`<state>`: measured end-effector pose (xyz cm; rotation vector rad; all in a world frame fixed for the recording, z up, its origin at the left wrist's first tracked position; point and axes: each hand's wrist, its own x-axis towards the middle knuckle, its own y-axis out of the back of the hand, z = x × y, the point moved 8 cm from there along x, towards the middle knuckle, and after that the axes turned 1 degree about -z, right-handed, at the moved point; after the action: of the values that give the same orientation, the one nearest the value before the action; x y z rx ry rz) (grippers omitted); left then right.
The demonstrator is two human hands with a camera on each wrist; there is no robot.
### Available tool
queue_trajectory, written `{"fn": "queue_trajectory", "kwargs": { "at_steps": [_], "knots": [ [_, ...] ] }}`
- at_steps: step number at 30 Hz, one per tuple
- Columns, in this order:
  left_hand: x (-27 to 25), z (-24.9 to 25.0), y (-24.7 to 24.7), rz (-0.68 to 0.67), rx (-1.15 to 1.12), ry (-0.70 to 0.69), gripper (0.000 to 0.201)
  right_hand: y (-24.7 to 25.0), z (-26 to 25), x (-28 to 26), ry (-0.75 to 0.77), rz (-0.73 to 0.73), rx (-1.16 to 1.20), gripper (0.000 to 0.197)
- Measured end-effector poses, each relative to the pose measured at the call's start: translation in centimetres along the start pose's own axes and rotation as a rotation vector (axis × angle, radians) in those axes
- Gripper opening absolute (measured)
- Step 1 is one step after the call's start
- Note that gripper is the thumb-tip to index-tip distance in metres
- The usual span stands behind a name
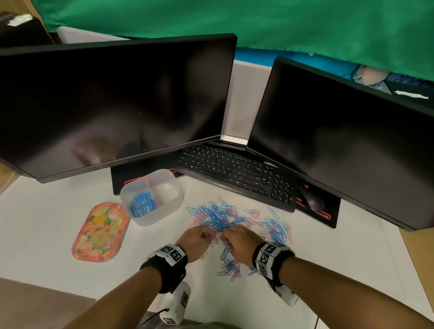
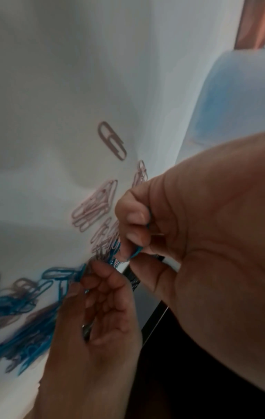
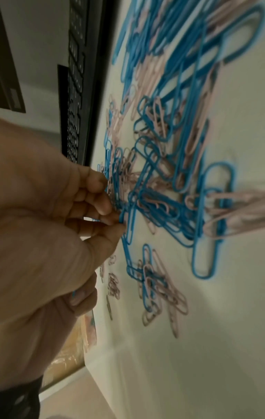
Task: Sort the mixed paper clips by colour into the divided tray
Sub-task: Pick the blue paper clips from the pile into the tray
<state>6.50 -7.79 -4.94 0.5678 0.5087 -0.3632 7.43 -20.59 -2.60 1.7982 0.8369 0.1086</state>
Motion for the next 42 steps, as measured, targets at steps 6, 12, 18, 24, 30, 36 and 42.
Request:
{"fn": "queue_trajectory", "kwargs": {
  "at_steps": [6,12,18,24,30,36,42],
  "knots": [
    [-0.1,-0.2,-0.5,-0.050,-0.409,0.146,0.027,-0.1,0.2,0.2,0.006,0.044,0.017,0.032],
    [0.2,0.3,-0.9,-0.072,-0.566,0.193,0.019,2.0,3.4,-0.7,-0.273,0.171,0.520,0.027],
    [0.3,2.5,-3.2,-0.033,0.397,-0.064,0.014,1.4,6.6,-1.9,-0.534,0.181,1.114,0.026],
    [0.4,2.9,-4.2,-0.004,0.663,-0.061,0.023,-0.2,7.2,-3.2,-0.753,0.298,1.612,0.023],
    [-0.1,3.0,-2.5,0.048,0.396,-0.030,0.009,-1.1,5.7,-3.3,-0.918,0.145,1.744,0.014],
    [-1.5,1.3,1.1,0.023,-0.430,0.135,0.027,-0.6,2.7,-2.6,-0.890,-0.242,1.375,0.006],
    [-4.3,-0.1,8.2,0.227,-0.994,0.194,0.018,1.0,-2.8,0.9,-0.748,-0.451,1.261,0.018]
  ]
}}
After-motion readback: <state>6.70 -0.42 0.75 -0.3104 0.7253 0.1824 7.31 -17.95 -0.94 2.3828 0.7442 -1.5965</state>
